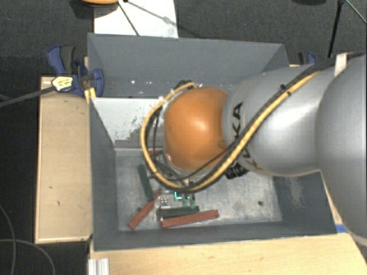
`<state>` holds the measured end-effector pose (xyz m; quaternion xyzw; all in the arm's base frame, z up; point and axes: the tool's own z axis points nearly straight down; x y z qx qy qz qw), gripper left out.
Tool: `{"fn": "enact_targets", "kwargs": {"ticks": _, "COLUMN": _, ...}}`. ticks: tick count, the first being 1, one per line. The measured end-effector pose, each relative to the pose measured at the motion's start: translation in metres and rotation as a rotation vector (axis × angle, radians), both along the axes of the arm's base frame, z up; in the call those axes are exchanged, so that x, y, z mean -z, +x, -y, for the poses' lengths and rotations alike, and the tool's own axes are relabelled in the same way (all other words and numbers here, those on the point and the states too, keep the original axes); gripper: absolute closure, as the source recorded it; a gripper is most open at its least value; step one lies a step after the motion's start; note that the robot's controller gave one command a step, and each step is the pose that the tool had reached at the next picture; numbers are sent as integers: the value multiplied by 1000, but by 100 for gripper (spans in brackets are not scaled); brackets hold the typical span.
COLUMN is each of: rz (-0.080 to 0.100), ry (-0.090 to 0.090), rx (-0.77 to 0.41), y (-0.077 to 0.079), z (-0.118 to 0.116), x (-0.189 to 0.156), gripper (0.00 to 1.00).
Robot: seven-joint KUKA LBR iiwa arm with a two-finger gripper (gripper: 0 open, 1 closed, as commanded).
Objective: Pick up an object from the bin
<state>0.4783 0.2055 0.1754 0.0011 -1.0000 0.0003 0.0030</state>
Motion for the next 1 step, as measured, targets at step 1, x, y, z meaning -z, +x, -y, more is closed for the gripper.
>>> {"fn": "enact_targets", "kwargs": {"ticks": 1, "rz": 7, "ry": 1, "rx": 5, "y": 2, "z": 1, "x": -3, "gripper": 0}}
